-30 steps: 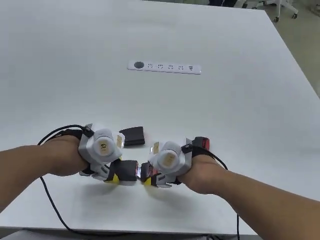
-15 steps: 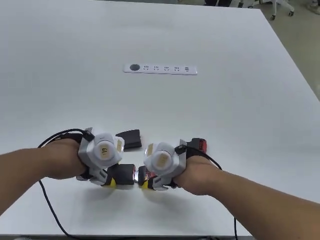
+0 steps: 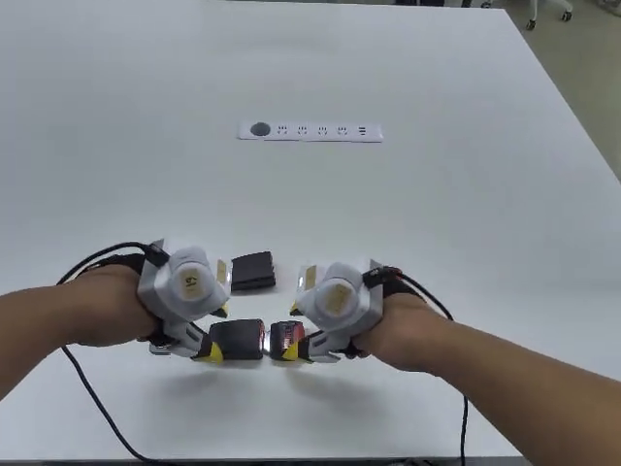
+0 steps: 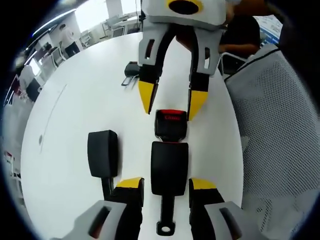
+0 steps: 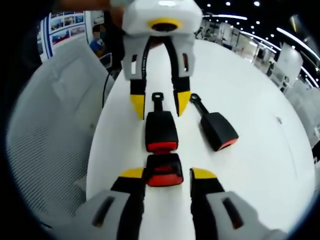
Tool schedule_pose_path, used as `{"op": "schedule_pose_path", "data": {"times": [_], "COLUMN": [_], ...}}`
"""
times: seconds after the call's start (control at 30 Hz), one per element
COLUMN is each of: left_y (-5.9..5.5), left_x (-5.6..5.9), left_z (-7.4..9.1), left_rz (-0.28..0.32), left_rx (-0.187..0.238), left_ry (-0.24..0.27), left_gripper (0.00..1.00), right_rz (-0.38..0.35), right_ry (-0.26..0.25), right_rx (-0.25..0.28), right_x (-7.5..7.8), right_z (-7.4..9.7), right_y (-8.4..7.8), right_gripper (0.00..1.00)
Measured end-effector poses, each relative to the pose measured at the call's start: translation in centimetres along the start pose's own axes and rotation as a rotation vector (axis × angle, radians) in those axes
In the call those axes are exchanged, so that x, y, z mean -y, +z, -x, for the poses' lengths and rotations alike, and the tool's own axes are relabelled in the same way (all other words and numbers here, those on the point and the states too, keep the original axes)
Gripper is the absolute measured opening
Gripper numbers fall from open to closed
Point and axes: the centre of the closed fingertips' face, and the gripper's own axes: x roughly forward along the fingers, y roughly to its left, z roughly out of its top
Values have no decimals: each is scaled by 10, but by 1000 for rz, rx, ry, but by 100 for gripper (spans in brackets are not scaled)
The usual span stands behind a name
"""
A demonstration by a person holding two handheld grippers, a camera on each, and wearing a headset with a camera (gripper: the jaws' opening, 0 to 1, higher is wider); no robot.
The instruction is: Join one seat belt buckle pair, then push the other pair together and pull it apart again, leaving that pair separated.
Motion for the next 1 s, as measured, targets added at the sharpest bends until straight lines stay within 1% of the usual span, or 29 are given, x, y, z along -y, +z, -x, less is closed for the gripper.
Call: {"op": "schedule_pose_path", "data": {"times": [0.03,0.07,0.1,0.13,0.17,0.2,0.27,0.37,0.4,0.43,0.47,0.5,0.53,0.57,0.63,0.67,0.7,0.73,0.77,0.8,0.83,0.87,0.9,0.93,0.97,1.0], "left_y": [4,9,12,14,15,15,16,19,19,18,18,20,21,22,22,20,20,21,22,23,23,22,22,23,23,22], "left_x": [-5,-9,-13,-22,-28,-30,-44,-59,-61,-69,-72,-78,-81,-84,-86,-88,-89,-91,-91,-90,-88,-89,-89,-89,-89,-89], "left_z": [4,10,12,14,14,14,13,11,10,9,8,6,5,3,-7,-11,-14,-17,-20,-24,-27,-29,-31,-32,-35,-36], "left_rz": [13,39,55,63,60,57,42,20,21,17,17,19,21,21,-7,-15,-16,-18,-17,-12,-20,-51,-51,-42,-42,-39], "left_rx": [26,42,49,58,59,57,52,62,60,53,51,51,52,53,35,11,7,4,1,-2,-12,-33,-44,-41,-45,-51], "left_ry": [13,22,29,57,71,74,108,137,138,153,157,161,161,159,133,122,119,114,104,89,73,65,58,61,53,47], "left_gripper": [37,36,36,36,37,37,40,44,45,45,46,47,47,46,46,45,45,44,43,40,38,36,34,34,34,34], "right_rz": [-2,-6,-8,-15,-19,-22,-31,-41,-43,-53,-63,-72,-74,-81,-85,-85,-86,-85,-100,-110,-111,-112,-118,-116,-112,-106], "right_ry": [-8,-20,-25,-35,-45,-50,-69,-103,-107,-127,-135,-148,-155,-161,-163,-165,-168,-169,-167,-161,-154,-149,-129,-125,-122,-114], "right_rx": [1,1,0,-2,-7,-10,-14,-30,-32,-47,-52,-58,-64,-79,-92,-96,-110,-112,-113,-115,-126,-132,-132,-133,-138,-130], "right_x": [4,9,12,18,22,25,36,52,54,63,67,73,77,82,87,89,93,95,99,100,102,103,101,101,101,102], "right_z": [5,10,13,17,20,22,28,40,41,47,50,55,57,59,61,61,62,62,63,62,59,57,55,53,52,51], "right_y": [-2,-4,-6,-10,-14,-15,-24,-39,-42,-52,-57,-64,-69,-77,-86,-88,-96,-98,-103,-106,-112,-115,-117,-119,-121,-121], "right_gripper": [35,35,35,35,34,34,34,35,35,35,35,35,35,35,35,36,36,37,37,36,36,36,37,36,36,36]}}
